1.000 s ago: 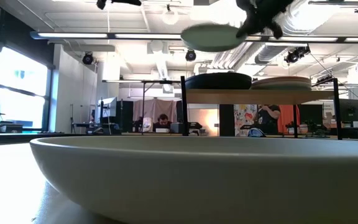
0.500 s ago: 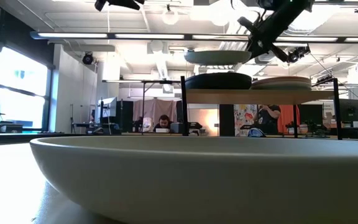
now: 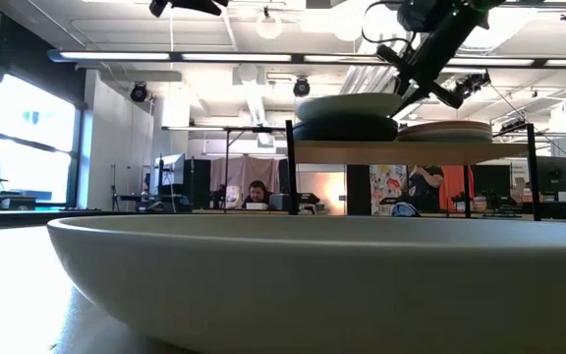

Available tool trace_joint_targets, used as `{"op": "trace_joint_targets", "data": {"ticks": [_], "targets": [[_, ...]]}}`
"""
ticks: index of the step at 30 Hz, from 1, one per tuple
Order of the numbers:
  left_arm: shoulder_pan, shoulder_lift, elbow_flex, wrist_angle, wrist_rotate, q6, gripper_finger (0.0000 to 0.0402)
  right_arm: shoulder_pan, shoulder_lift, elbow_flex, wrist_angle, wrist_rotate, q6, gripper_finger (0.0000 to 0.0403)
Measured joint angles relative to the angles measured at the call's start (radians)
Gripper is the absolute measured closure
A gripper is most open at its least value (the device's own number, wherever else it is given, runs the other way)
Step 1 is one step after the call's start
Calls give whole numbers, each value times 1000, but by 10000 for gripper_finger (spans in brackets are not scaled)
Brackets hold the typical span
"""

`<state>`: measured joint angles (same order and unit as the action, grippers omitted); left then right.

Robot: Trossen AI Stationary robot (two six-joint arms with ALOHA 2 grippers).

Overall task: Place and stack plates onto a shelf
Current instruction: Stack the light green plate on top of the black plate on the shelf

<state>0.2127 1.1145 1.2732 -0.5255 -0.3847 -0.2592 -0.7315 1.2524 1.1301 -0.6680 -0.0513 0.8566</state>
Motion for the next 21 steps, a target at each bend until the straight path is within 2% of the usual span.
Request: {"op": "trace_joint_targets", "data": {"ticks": [11,21], "targets": [[0,0,0,-5,0,0,298,1,36,0,6,4,8,394],[0,0,0,-35,0,0,298,1,36,0,44,21,-1,343]]}}
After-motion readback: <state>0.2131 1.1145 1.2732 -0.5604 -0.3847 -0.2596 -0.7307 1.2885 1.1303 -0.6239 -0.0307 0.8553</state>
